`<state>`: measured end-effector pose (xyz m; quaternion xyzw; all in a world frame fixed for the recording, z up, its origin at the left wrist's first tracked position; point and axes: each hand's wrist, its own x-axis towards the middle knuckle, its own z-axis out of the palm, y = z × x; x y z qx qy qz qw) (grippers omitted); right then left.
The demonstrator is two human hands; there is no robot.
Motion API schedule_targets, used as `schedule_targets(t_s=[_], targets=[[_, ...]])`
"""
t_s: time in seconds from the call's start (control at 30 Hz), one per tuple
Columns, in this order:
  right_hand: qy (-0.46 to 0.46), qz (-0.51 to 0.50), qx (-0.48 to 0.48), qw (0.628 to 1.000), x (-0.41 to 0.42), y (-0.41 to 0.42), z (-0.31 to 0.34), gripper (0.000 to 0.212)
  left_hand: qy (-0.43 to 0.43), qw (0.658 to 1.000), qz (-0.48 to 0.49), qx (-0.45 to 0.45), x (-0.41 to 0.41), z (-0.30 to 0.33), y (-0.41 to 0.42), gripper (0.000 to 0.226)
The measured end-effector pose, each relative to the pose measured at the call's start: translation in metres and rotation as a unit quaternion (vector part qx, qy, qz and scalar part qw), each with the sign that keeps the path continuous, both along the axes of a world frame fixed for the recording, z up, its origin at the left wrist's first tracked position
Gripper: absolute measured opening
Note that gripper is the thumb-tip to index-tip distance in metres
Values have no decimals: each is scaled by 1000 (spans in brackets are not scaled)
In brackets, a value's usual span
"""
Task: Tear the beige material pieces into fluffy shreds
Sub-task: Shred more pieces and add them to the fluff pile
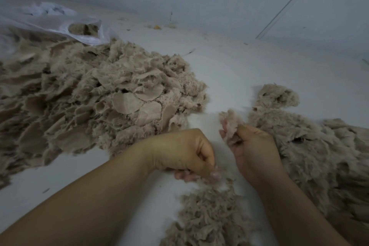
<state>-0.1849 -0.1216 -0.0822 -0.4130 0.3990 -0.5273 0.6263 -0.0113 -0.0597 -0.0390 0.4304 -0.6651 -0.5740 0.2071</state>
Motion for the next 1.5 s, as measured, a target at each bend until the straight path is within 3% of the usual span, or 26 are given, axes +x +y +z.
schedule_targets(t_s=[0.1, 0.2, 0.27, 0.33, 0.4, 0.5, 0.57, 0.67, 0.73, 0.8, 0.87, 0.93, 1.03, 1.2, 1.37, 1.5], targets=[[48, 15, -31, 998, 0, 2, -1, 43, 5, 999, -35, -9, 0, 5, 0, 40], [36, 72, -48, 996, -2, 3, 0, 36, -13, 985, 171, -27, -12, -2, -4, 63], [71, 82, -67, 992, -4, 4, 1, 37, 31, 962, 270, -29, -20, -8, -5, 55], [97, 87, -71, 989, -5, 5, 0, 54, 76, 956, 279, -44, -23, -11, -6, 35], [110, 88, -74, 987, -4, 8, 2, 68, 104, 951, 287, -56, -24, -12, -5, 29], [91, 60, -81, 991, 0, 12, 9, 69, 172, 925, 334, -52, -28, -13, -3, 24], [42, 19, -55, 997, 2, 12, 11, 54, 241, 880, 403, -63, -30, -11, -4, 21], [-27, -16, 11, 999, 3, 7, 10, 45, 367, 773, 503, -125, -24, -1, -10, 10], [-30, -26, 25, 999, 4, 6, 8, 45, 375, 758, 517, -136, -22, -1, -12, 23], [-30, -35, 34, 998, 4, 7, 8, 46, 235, 816, 507, -150, -27, -9, -13, 26], [-33, -41, 46, 998, 4, 7, 9, 48, -14, 871, 439, -221, -35, -19, -15, 31], [-47, -46, 62, 996, 3, 8, 11, 50, -176, 878, 321, -309, -43, -22, -25, 46], [-85, -46, 85, 992, 4, 7, 14, 46, -308, 867, 184, -345, -52, -16, -49, 64], [-159, -76, 118, 977, 0, 6, 17, 30, -378, 828, 177, -375, -57, -20, -63, 19], [-142, -75, 105, 981, -1, 3, 10, 22, -423, 795, 160, -405, -60, -26, -36, 15], [-123, -67, 106, 984, 0, 4, 12, 24, -440, 787, 130, -412, -60, -25, -15, 39]])
